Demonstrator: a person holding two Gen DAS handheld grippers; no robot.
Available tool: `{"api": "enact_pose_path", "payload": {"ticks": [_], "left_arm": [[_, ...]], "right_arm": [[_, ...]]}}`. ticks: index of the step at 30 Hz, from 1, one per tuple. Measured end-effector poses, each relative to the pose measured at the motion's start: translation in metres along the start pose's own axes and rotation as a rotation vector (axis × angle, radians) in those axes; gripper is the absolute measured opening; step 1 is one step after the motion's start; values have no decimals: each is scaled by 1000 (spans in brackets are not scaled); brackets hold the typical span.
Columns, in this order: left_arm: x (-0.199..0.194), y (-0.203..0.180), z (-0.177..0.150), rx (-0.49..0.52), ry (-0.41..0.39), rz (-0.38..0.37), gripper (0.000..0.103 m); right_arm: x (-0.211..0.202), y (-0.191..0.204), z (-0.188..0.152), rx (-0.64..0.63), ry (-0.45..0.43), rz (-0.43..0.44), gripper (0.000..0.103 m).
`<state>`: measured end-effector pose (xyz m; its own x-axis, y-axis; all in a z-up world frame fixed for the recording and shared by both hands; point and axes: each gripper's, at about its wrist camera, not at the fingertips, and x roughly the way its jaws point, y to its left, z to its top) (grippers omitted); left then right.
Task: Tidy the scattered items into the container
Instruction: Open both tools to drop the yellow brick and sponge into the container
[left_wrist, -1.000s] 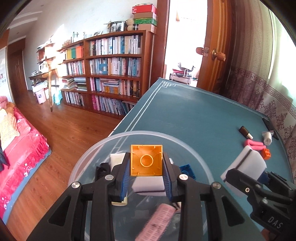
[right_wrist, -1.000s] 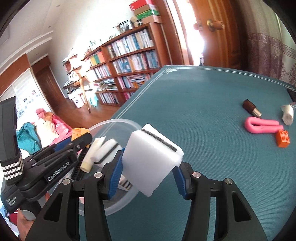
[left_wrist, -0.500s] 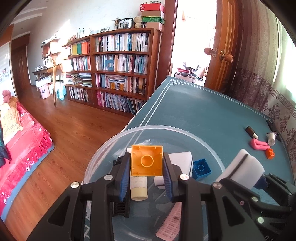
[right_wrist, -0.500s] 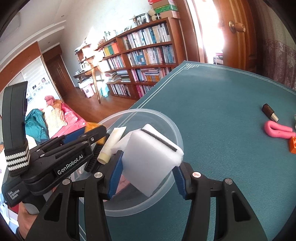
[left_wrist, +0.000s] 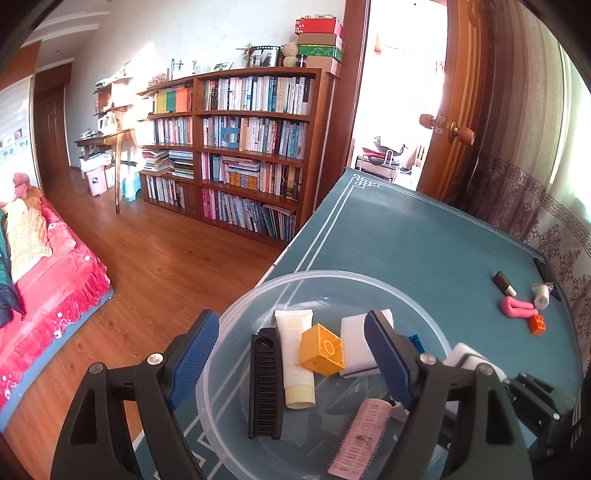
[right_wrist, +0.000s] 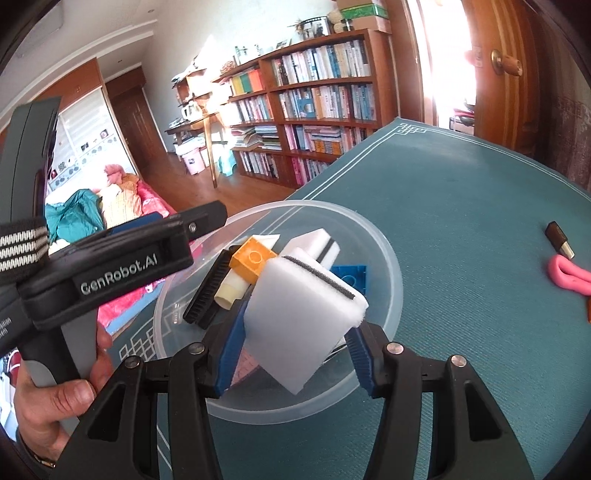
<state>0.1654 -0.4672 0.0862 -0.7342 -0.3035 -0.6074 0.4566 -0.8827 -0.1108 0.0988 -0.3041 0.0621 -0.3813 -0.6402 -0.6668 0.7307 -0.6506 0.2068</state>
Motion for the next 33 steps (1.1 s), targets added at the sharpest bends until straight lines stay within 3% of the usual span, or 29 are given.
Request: {"api": "enact_pose_path", "payload": {"ticks": [5, 10, 16, 33], "left_arm": [[-2, 8, 3, -21, -11, 10, 94], [-2, 15, 5, -37, -6, 18, 94], [0, 19, 3, -53, 10, 20, 94], [5, 9, 2, -46, 32, 12, 94]], "right_arm": [[11, 7, 4, -33, 35, 24, 57], [20, 14, 5, -49, 65, 37, 61], [15, 13, 8, -61, 15, 20, 71], [-20, -40, 1, 85, -88, 0, 72]]}}
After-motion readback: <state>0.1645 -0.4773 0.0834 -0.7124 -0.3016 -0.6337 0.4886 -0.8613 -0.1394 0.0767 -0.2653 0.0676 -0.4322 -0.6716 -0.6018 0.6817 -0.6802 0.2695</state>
